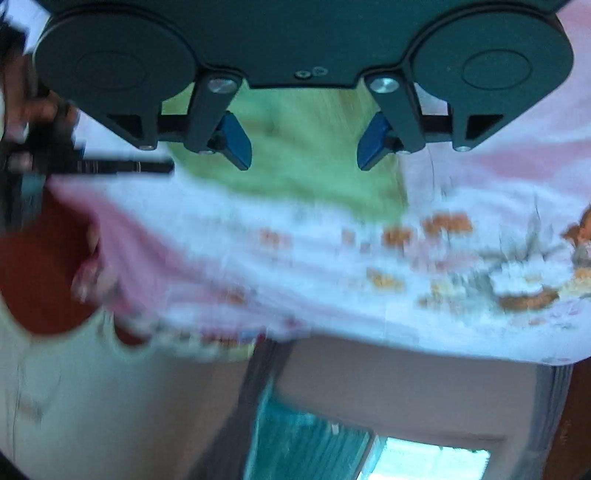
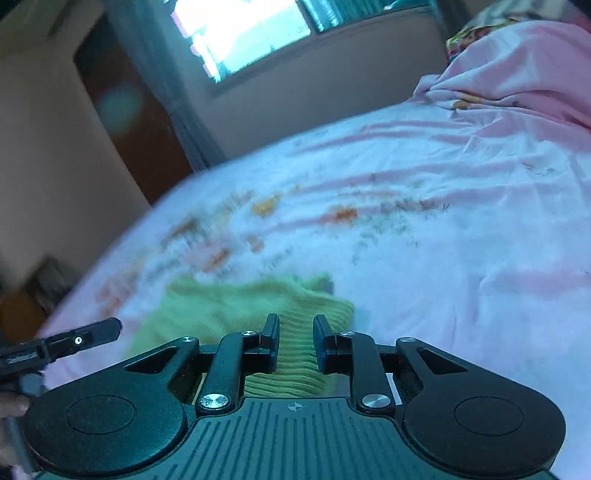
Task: Fold small clothes
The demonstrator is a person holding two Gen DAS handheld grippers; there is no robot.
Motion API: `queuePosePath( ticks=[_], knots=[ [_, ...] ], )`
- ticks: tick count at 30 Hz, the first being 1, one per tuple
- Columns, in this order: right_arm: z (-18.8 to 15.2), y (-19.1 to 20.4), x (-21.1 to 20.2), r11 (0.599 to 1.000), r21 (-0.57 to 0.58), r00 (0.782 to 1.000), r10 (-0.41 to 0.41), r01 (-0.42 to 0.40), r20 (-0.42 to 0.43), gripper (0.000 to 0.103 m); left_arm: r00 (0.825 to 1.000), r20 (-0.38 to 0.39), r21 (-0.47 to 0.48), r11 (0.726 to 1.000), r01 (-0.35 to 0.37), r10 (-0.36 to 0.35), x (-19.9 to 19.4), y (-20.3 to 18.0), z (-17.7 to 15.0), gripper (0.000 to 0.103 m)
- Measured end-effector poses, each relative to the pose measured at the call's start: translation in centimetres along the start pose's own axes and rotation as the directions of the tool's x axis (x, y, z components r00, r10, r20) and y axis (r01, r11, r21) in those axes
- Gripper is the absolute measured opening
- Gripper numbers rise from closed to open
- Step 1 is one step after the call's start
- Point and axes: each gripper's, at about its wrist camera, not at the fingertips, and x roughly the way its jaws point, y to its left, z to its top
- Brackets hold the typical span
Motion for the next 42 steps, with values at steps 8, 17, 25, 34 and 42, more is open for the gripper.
queuePosePath(
  ticks=[8,17,25,34,42],
  knots=[
    [-2.4,1.1,-1.6,0.998,-0.067,1.0,-0.015,0.016,0.019,0.021,0.995,0.018,0.012,0.995,-0.103,0.103,-2.7,-0.4,-3.2,0.078],
    [-9.4,4.8,-4.6,0.984,-0.158,0.993,-0.094,0.082,-0.068,0.029,0.971,-0.075,0.102,0.97,-0.219,0.227,-4.9,-4.0,-7.5,0.081],
    [-11.3,9.7,-16.4,0.976,-0.171,0.984,-0.108,0.131,0.139,0.075,0.966,0.01,0.117,0.959,-0.258,0.259,-13.4,-9.0,-8.8,0.092],
    [-14.9,14.3,-26.8,0.982,-0.108,0.966,-0.13,0.157,0.222,0.103,0.946,0.11,0.148,0.936,-0.32,0.306,-21.9,-15.3,-10.3,0.101],
    [-18.6,18.7,-32.4,0.945,-0.179,0.934,-0.216,0.273,0.284,0.103,0.928,0.204,0.136,0.929,-0.343,0.312,-29.2,-18.6,-13.8,0.101]
  ],
)
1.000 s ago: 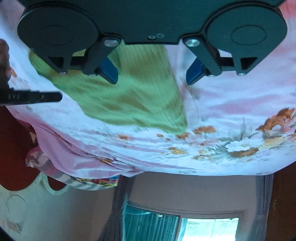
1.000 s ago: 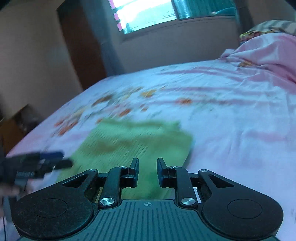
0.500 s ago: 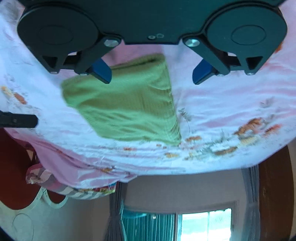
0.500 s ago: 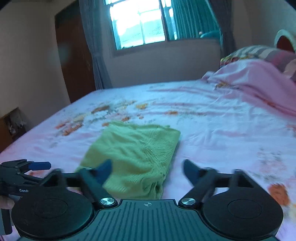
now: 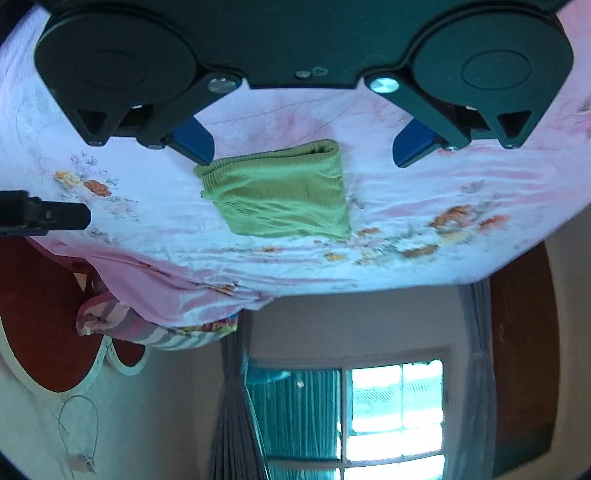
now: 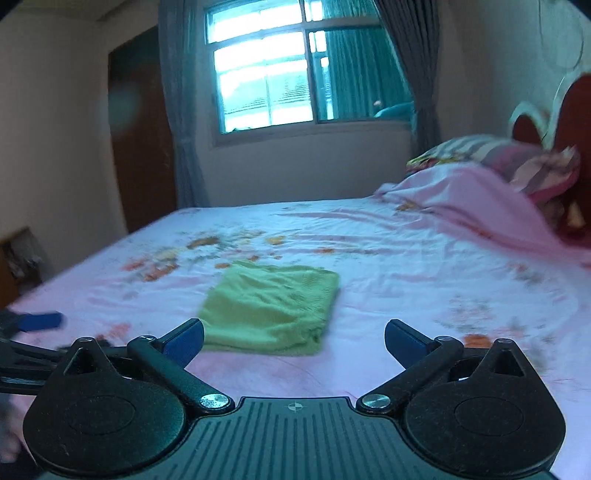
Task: Fold small clothes
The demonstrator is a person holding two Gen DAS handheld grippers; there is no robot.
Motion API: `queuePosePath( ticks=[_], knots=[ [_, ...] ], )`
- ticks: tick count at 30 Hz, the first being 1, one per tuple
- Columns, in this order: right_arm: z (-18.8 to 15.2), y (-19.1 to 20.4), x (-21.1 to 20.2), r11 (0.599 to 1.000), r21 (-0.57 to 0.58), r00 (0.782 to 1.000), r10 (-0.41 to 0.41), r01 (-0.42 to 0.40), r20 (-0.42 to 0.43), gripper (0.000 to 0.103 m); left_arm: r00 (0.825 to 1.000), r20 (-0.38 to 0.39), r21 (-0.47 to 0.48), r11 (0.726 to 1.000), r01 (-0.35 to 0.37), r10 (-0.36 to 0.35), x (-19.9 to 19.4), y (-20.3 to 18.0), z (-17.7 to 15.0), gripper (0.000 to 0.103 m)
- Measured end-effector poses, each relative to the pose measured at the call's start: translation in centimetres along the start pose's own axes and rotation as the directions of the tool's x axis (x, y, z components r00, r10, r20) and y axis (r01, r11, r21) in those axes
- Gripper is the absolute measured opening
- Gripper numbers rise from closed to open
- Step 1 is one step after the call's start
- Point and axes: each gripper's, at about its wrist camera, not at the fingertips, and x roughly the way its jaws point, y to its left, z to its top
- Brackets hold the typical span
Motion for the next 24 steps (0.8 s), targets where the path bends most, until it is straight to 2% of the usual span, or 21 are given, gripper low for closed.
queuePosePath(
  ticks=[5,10,24],
  knots=[
    [-2.4,1.5,-1.7,0.998,-0.038,0.999,-0.046,0.046,-0.011,0.103,0.999,-0.036,-0.041,0.999,0.014,-0.016,-1.7,0.4,-1.1,0.101],
    [-3.9,2.2,-3.0,0.998,-0.034,0.999,-0.045,0.044,-0.011,0.103,1.0,-0.016,-0.05,0.999,-0.002,0.001,-3.0,0.6,-1.4,0.101],
    [-3.2,2.1,-6.1,0.996,-0.024,0.996,-0.083,0.084,0.04,0.103,0.998,0.049,-0.054,0.998,0.035,-0.032,-4.9,-1.1,-1.1,0.101]
  ],
)
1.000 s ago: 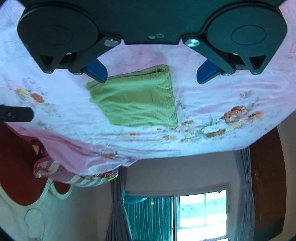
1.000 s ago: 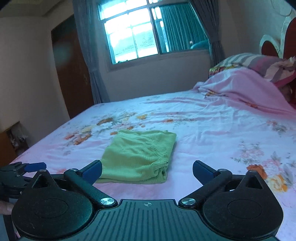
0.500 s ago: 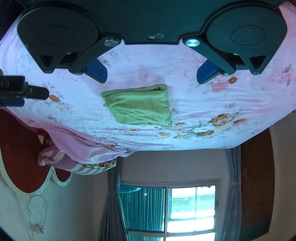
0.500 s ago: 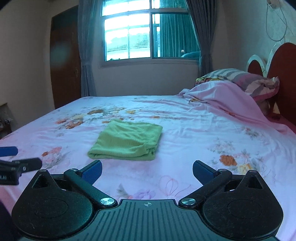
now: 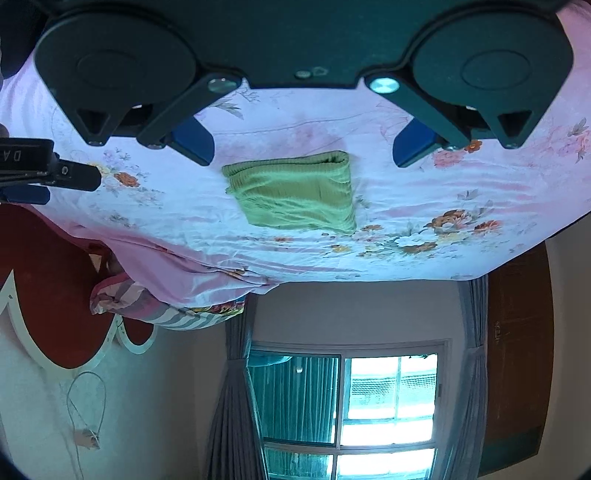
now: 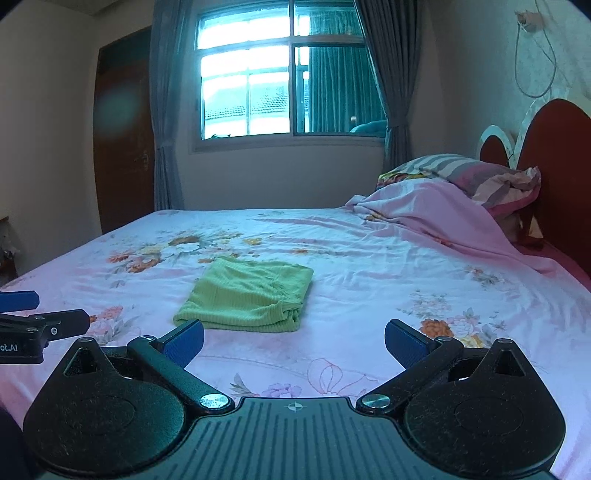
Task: Fold small clothes
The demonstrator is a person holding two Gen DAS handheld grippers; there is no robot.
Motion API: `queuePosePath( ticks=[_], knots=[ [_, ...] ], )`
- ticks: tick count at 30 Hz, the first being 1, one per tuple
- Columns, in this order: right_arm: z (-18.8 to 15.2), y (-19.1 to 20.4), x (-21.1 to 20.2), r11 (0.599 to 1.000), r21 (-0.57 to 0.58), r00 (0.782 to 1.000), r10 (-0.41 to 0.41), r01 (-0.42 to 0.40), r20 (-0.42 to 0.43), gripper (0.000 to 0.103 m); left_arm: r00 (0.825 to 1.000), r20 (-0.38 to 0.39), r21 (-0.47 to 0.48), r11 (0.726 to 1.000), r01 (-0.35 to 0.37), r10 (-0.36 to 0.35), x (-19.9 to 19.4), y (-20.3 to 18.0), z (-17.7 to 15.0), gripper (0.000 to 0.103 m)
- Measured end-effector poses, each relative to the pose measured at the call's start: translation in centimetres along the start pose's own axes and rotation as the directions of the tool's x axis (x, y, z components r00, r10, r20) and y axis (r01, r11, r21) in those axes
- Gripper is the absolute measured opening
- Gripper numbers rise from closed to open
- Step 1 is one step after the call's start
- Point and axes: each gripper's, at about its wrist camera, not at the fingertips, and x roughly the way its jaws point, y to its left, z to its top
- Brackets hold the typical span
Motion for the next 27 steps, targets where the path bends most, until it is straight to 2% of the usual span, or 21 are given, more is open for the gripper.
queuePosePath(
  ticks=[27],
  knots=[
    [0.3,0.61,-0.36,1.0,-0.026,1.0,-0.007,0.008,0.021,0.103,0.999,-0.006,-0.008,0.999,0.041,-0.041,-0.08,0.18,-0.09,0.101]
  ],
)
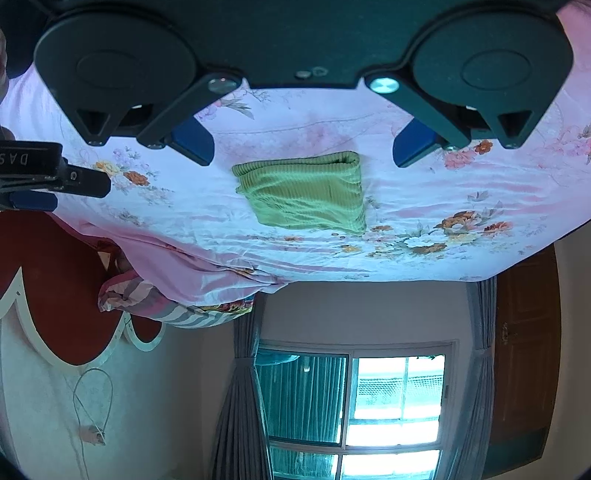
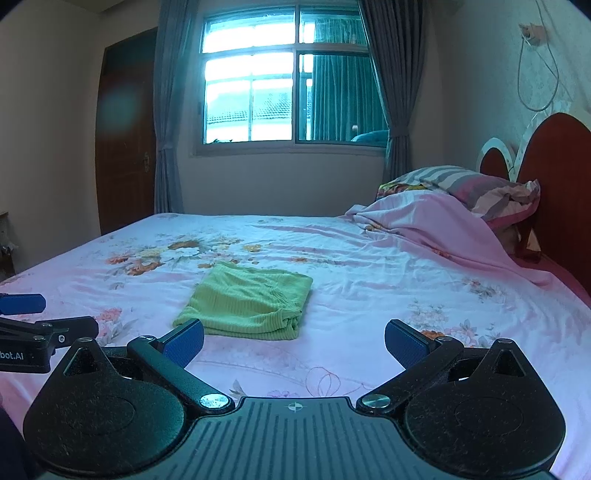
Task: Fold small clothes
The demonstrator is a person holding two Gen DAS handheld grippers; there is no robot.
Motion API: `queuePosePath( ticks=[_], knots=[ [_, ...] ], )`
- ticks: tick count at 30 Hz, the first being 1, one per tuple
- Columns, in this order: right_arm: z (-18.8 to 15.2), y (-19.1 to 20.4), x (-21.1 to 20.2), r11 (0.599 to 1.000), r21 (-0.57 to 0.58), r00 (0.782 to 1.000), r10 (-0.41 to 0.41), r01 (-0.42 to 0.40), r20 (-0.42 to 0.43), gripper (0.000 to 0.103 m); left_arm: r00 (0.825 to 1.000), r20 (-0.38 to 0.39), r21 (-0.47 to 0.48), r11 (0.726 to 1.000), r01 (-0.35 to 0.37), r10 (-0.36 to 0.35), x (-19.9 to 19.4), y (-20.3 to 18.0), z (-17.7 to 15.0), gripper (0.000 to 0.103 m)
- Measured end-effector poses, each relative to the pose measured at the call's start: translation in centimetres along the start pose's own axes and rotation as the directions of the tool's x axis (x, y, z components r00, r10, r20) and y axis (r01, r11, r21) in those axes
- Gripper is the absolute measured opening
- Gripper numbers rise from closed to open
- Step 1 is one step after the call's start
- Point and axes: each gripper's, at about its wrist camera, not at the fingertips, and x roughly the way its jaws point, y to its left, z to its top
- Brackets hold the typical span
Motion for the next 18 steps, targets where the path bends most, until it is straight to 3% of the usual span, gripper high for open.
queuePosePath(
  ticks=[18],
  knots=[
    [0.0,-0.09,0.41,1.0,-0.017,1.0,0.005,-0.005,-0.002,0.103,1.0,0.004,-0.007,1.0,-0.006,0.006,0.14,0.04,0.0,0.101]
  ],
)
